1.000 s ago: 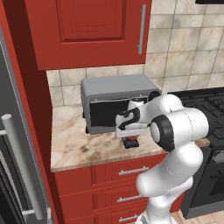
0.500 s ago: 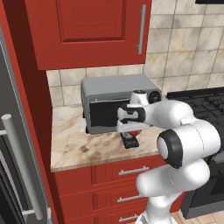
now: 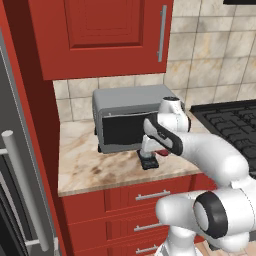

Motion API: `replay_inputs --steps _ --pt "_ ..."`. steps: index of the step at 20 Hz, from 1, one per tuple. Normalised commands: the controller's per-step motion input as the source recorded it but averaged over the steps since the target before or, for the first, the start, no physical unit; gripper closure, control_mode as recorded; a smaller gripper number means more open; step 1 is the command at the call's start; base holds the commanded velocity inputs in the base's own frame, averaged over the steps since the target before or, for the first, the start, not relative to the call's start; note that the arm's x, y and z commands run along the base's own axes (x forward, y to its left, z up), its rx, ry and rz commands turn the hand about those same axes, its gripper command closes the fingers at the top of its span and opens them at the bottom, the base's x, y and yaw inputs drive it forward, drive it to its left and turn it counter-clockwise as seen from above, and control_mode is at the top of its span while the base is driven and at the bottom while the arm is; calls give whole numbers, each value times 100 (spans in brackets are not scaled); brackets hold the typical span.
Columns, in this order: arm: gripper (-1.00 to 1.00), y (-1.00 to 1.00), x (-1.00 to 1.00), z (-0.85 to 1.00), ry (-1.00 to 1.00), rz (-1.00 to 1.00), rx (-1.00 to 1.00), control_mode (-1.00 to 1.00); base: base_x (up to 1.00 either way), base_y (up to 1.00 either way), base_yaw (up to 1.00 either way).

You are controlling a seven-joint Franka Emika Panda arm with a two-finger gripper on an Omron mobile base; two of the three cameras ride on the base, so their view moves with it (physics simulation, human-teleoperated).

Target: Take the steak from the fridge and place it on the digital scale on the counter by the fridge. Wait a few seconds for a reading, then move it to the plate on the dining counter.

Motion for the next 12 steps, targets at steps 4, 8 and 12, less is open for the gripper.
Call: replay_inputs --steps 4,8,12 --pt "100 -27 -100 45 2 0 0 -100 0 0 0" --pt "100 -5 -99 60 0 0 0 -100 0 0 0" --pt "100 0 -75 69 0 0 -1 -100 0 0 0"
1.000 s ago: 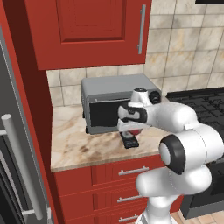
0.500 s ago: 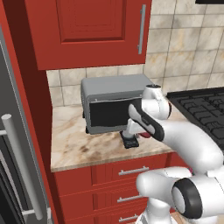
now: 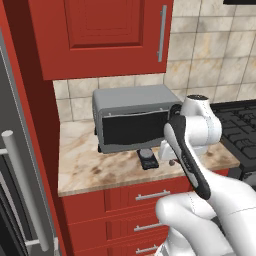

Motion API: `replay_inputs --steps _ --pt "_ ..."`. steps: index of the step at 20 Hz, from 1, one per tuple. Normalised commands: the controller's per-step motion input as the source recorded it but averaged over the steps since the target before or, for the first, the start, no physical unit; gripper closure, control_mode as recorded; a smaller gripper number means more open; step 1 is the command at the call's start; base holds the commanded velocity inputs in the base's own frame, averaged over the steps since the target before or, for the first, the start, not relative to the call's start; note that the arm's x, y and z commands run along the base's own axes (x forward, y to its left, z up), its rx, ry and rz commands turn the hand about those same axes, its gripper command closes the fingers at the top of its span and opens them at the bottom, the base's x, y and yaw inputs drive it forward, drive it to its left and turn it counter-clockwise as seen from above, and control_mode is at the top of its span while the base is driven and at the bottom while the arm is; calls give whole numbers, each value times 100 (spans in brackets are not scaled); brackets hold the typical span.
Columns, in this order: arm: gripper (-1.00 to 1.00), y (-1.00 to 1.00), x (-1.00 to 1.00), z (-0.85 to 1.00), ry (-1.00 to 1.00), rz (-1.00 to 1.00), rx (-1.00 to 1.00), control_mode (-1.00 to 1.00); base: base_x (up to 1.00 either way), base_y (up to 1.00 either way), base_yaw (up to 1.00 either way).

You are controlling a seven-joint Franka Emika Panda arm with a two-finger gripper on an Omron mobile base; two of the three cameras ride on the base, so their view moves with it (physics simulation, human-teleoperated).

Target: Take the steak from the fridge and place it on the digital scale on the counter by the fridge. Wait a few seconds for a reading, then move it to the plate on the dining counter.

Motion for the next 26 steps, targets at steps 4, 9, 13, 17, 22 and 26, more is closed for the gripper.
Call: replay_inputs --steps 4,9,13,17,22,26 --pt "100 0 -38 39 0 0 -1 -100 0 0 0" --pt "100 0 -3 2 -1 0 0 -100 0 0 0" --pt "100 0 0 0 0 0 0 -100 0 0 0" --pt "100 0 0 0 0 0 0 -100 0 0 0" --pt "100 0 0 0 0 0 0 100 -27 -31 -1" --pt "100 0 0 0 0 0 0 100 -78 -77 -15"
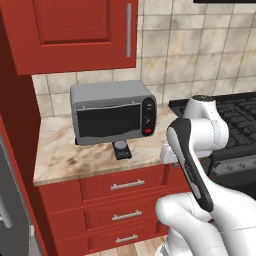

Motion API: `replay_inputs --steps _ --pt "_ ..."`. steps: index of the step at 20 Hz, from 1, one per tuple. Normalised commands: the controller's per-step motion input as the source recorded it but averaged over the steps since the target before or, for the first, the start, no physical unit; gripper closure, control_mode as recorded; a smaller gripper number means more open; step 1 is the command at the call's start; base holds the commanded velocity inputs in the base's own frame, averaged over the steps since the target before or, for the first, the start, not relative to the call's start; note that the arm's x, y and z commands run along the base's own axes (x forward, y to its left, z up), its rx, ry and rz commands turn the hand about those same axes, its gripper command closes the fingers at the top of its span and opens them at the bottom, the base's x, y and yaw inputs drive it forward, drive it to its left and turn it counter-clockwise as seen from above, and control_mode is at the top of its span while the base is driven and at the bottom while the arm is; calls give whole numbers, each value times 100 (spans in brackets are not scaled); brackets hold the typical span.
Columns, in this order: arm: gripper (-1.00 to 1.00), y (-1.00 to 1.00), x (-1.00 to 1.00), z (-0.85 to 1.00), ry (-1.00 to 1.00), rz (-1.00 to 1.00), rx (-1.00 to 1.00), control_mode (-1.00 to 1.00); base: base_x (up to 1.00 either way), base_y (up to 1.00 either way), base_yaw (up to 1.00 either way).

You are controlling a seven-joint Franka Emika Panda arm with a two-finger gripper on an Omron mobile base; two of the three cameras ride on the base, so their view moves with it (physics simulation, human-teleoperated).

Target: Take the steak from the fridge and place it on the digital scale on the counter by the fridge. Wait a few seconds for a reading, then move it to the plate on the dining counter.

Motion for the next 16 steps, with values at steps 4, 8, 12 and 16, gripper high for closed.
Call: replay_inputs --steps 4,8,12,16 --pt "100 0 0 0 0 0 0 100 -64 -58 -30" --pt "100 0 0 0 0 0 0 100 -33 -52 -37" --pt "100 0 0 0 0 0 0 100 0 -36 -55" --pt "100 0 0 0 0 0 0 100 -1 -5 -70"
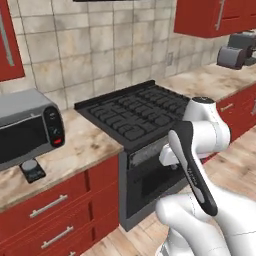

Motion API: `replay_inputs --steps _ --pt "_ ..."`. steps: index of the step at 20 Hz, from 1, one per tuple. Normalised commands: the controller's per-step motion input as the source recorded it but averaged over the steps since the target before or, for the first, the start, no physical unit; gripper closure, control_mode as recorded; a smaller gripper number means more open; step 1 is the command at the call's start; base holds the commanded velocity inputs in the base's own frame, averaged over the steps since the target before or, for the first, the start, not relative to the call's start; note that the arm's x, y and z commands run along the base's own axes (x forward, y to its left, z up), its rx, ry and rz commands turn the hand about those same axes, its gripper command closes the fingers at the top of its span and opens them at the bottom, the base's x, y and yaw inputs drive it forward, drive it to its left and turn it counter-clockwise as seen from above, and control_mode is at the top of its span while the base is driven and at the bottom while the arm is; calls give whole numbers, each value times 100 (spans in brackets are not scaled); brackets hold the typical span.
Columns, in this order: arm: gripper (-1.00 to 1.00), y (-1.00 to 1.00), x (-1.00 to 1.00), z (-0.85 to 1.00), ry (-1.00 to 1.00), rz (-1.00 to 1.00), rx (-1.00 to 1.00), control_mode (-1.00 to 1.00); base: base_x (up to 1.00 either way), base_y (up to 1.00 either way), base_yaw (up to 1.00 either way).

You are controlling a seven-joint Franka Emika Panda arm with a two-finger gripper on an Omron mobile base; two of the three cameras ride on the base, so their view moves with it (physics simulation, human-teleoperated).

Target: Take the steak from the fridge and place it on the digital scale on the counter by the fridge. Wait a few seconds for a reading, then move it to the plate on the dining counter.

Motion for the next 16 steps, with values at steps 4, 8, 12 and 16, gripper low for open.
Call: replay_inputs --steps 4,8,12,16 --pt "100 0 0 0 0 0 0 100 0 -9 -74" --pt "100 0 0 0 0 0 0 100 0 0 -70" --pt "100 0 0 0 0 0 0 100 0 0 -70" --pt "100 0 0 0 0 0 0 100 1 0 -75"
